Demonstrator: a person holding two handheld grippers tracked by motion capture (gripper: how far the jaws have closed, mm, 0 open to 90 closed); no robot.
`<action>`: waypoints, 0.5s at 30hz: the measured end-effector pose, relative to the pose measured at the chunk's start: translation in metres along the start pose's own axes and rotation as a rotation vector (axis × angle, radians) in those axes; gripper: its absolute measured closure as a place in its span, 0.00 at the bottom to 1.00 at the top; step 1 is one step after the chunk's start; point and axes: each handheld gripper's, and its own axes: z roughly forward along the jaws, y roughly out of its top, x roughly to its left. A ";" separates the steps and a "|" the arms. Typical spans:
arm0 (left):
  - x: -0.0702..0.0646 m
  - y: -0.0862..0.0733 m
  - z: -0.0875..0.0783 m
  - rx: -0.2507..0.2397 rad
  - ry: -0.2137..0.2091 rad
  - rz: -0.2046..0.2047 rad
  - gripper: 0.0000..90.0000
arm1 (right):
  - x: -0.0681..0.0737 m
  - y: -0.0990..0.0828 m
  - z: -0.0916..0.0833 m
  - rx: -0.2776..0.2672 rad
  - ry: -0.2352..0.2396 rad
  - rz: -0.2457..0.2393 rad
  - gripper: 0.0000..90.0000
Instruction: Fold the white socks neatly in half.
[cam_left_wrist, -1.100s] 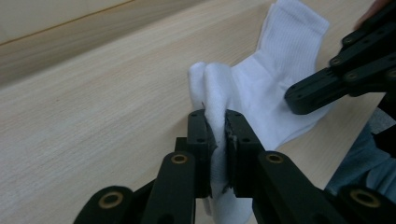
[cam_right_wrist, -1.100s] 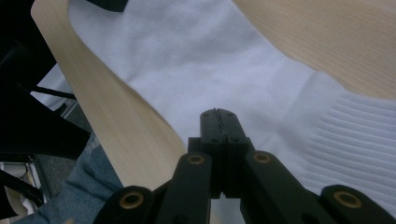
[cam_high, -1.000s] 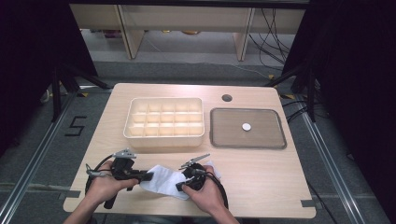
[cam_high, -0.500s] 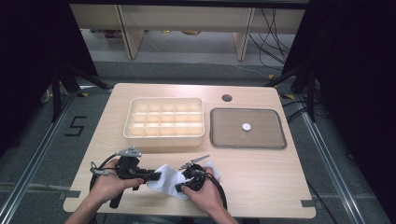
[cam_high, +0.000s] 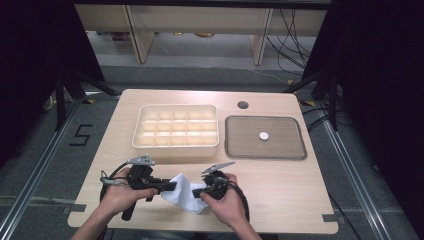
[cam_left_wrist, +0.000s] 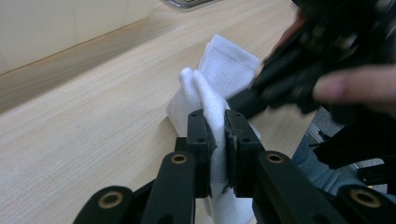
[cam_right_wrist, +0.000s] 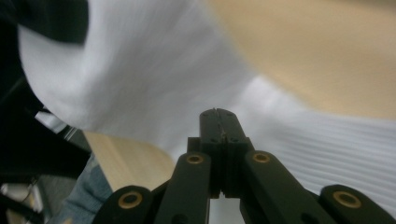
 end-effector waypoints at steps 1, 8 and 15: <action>0.000 0.000 0.000 -0.003 0.002 -0.001 0.90 | -0.007 0.002 -0.011 -0.010 -0.022 0.011 1.00; -0.001 0.001 0.004 -0.012 -0.015 0.000 0.90 | -0.061 0.000 -0.058 -0.017 -0.230 0.125 0.96; -0.005 0.002 0.011 -0.015 -0.024 0.001 0.90 | -0.073 -0.014 -0.053 0.013 -0.230 0.119 0.85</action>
